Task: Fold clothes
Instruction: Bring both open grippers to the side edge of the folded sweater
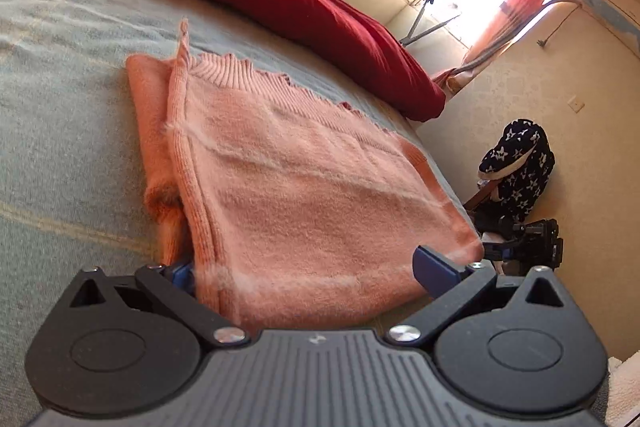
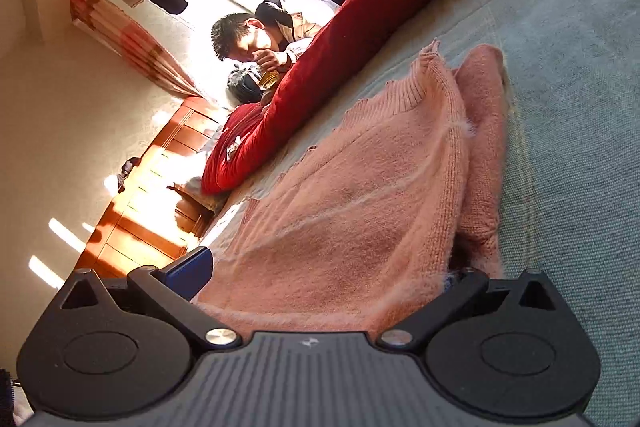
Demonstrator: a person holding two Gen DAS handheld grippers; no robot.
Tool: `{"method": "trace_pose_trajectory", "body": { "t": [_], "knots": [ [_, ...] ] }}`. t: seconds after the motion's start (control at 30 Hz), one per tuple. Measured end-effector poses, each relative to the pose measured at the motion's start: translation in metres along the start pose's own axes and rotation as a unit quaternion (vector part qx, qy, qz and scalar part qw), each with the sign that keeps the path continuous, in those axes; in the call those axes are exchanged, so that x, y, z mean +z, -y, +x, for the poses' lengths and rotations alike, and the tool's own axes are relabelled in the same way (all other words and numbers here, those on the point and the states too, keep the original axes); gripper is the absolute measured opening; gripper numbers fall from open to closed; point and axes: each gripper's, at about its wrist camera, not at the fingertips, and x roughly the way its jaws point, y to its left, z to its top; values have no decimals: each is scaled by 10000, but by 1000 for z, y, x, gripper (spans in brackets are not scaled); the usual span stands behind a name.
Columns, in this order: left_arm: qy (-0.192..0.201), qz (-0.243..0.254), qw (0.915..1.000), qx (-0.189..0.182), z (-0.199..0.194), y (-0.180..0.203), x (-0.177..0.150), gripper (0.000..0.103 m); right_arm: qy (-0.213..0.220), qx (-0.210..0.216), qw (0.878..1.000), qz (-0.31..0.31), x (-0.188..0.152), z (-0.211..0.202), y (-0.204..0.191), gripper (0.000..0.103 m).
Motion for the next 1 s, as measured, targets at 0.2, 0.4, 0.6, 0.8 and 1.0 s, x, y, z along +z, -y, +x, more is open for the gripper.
{"method": "trace_pose_trajectory", "body": {
  "t": [0.2,0.4,0.6,0.8,1.0],
  "knots": [
    [-65,-482,9983,-335,16,-14,16,102,5,460,9984,331,0,-1,12,103],
    [-597,-614,9949,-538,19,-15,13,102,-719,33,9974,2,-1,0,-2,103],
    [-429,-386,9983,-37,-17,-8,7,101,-524,-636,9965,-163,-9,-34,-13,103],
    [218,1024,9917,742,-38,43,31,101,-156,-1707,9716,-1632,-9,-35,-80,103],
    [-374,2725,9476,1623,48,96,25,102,-515,-2274,9302,-2834,-14,51,-111,103]
  ]
}}
